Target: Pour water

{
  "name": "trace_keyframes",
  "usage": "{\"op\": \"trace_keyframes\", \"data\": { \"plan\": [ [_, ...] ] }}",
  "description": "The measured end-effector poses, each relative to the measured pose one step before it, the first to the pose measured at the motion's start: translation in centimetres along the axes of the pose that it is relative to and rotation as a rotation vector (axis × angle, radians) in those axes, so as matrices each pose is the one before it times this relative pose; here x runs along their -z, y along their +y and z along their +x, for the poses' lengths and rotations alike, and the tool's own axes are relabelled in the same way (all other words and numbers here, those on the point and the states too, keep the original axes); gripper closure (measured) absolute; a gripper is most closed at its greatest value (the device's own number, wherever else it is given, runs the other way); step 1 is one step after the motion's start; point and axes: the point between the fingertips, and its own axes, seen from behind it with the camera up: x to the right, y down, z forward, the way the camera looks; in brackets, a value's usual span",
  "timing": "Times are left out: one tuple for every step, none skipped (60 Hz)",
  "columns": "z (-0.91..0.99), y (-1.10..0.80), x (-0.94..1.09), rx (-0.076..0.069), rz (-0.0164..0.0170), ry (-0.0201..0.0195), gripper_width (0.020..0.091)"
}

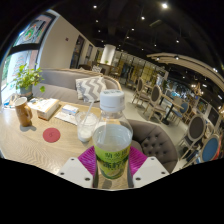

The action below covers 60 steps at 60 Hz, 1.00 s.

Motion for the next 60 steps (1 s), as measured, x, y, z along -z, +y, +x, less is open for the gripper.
{"op": "trace_keyframes", "data": {
  "plan": [
    [0.128, -0.790, 0.063, 0.0142, 0.00481, 0.01052, 0.0711],
    [-0.351, -0.725, 0.044, 0.0193, 0.00544, 0.01565, 0.0712],
    [-0.096, -0.814, 0.125, 0.0210, 0.00498, 0.01405, 0.0712],
    [-0.129, -0.849, 0.085, 0.0233, 0.00510, 0.01409, 0.0711],
    [-0.135, -0.850, 0.090, 0.0247, 0.00480, 0.01437, 0.0711],
    [0.107, -0.919, 0.081, 0.0239, 0.00525, 0.01324, 0.0712],
    [-0.138, -0.945, 0.048, 0.0252, 0.00590, 0.01540, 0.0712],
    [-0.140, -0.970, 0.068, 0.0257, 0.00641, 0.01479, 0.0711],
    [-0.189, -0.998, 0.141, 0.0270, 0.00686, 0.01487, 0.0711],
    [-0.229, -1.080, 0.083, 0.0282, 0.00772, 0.01340, 0.0712],
    [-0.214, -1.114, 0.040, 0.0280, 0.00828, 0.01374, 0.0711],
    [0.023, -0.993, -0.099, 0.0275, 0.00945, 0.01064, 0.0712],
    [-0.177, -1.096, 0.021, 0.0293, 0.00815, 0.01382, 0.0711],
    [-0.208, -1.083, 0.018, 0.0305, 0.00769, 0.01347, 0.0711],
    [0.105, -0.871, -0.015, 0.0313, 0.00731, 0.01092, 0.0711],
    [-0.374, -1.272, 0.121, 0.0373, 0.00269, 0.01533, 0.0711],
    [-0.231, -1.060, -0.002, 0.0363, 0.00388, 0.01368, 0.0711],
    [-0.239, -1.032, -0.025, 0.0360, 0.00350, 0.01429, 0.0711],
    [-0.247, -1.022, -0.007, 0.0362, 0.00352, 0.01308, 0.0711],
    [-0.272, -0.957, 0.002, 0.0374, 0.00255, 0.01059, 0.0711],
    [-0.326, -0.999, -0.004, 0.0373, 0.00338, 0.00826, 0.0711],
    [-0.249, -0.681, -0.170, 0.0329, 0.00819, 0.00626, 0.0711],
    [-0.178, -1.180, 0.197, 0.0376, 0.00305, 0.00928, 0.0711],
    [-0.287, -0.965, -0.034, 0.0379, 0.00370, 0.00912, 0.0711],
    [-0.301, -0.906, -0.034, 0.0407, 0.00256, 0.00929, 0.0711],
    [-0.300, -0.882, -0.013, 0.0430, 0.00222, 0.00819, 0.0711],
    [-0.349, -0.903, -0.011, 0.0422, 0.00298, 0.00669, 0.0712],
    [-0.317, -0.891, 0.000, 0.0404, 0.00393, 0.00602, 0.0711],
    [-0.349, -0.876, -0.035, 0.0385, 0.00365, 0.00582, 0.0712],
    [-0.484, -0.745, -0.215, 0.0354, 0.00508, 0.00523, 0.0712],
    [-0.254, -0.939, 0.126, 0.0368, 0.00409, 0.00487, 0.0713],
    [-0.303, -0.862, 0.012, 0.0367, 0.00559, 0.00344, 0.0713],
    [-0.308, -0.772, -0.030, 0.0390, 0.00390, 0.00309, 0.0712],
    [-0.314, -0.697, -0.060, 0.0402, 0.00101, 0.00407, 0.0712],
    [-0.288, -0.661, -0.053, 0.0406, -0.00028, 0.00504, 0.0713],
    [-0.268, -0.648, -0.061, 0.0407, 0.00054, 0.00483, 0.0713],
    [-0.514, -0.547, -0.328, 0.0364, 0.00522, 0.00591, 0.0713],
    [-0.148, -0.669, -0.056, 0.0394, 0.00264, 0.00527, 0.0714],
    [-0.185, -0.640, -0.039, 0.0390, 0.00446, 0.00494, 0.0713],
    [-0.205, -0.633, -0.051, 0.0386, 0.00567, 0.00438, 0.0714],
    [-0.223, -0.580, -0.053, 0.0387, 0.00463, 0.00343, 0.0715],
    [-0.248, -0.480, -0.082, 0.0388, 0.00229, 0.00208, 0.0715],
    [-0.258, -0.391, -0.102, 0.0367, 0.00052, 0.00173, 0.0714],
    [-0.465, -0.321, -0.354, 0.0312, 0.00212, 0.00168, 0.0714],
    [-0.219, -0.497, -0.050, 0.0314, -0.00075, -0.00148, 0.0714],
    [-0.298, -0.386, -0.036, 0.0296, 0.00128, -0.00322, 0.0715],
    [-0.313, -0.400, -0.041, 0.0277, 0.00337, -0.00489, 0.0716],
    [-0.298, -0.306, -0.032, 0.0256, 0.00140, -0.00510, 0.0716],
    [-0.307, -0.264, -0.058, 0.0241, 0.00074, -0.00517, 0.0716],
    [-0.251, -0.240, -0.049, 0.0230, 0.00043, -0.00445, 0.0716],
    [-0.177, -0.215, -0.052, 0.0206, 0.00078, -0.00251, 0.0714],
    [-0.335, -0.015, -0.340, 0.0173, 0.00497, 0.00020, 0.0715],
    [0.017, -0.338, 0.038, 0.0124, -0.00084, -0.00016, 0.0716],
    [-0.087, -0.176, -0.075, 0.0132, 0.00131, -0.00312, 0.0716],
    [-0.084, -0.104, 0.004, 0.0138, -0.00091, -0.00331, 0.0715],
    [-0.092, -0.116, -0.013, 0.0119, -0.00056, -0.00314, 0.0716],
    [-0.072, -0.110, 0.008, 0.0070, 0.00001, -0.00173, 0.0715],
    [-0.038, -0.081, 0.027, 0.0045, -0.00025, -0.00062, 0.0715],
    [-0.050, -0.041, 0.014, 0.0034, -0.00083, -0.00085, 0.0715],
    [-0.063, -0.023, 0.015, 0.0028, -0.00045, -0.00249, 0.0714]
  ]
}}
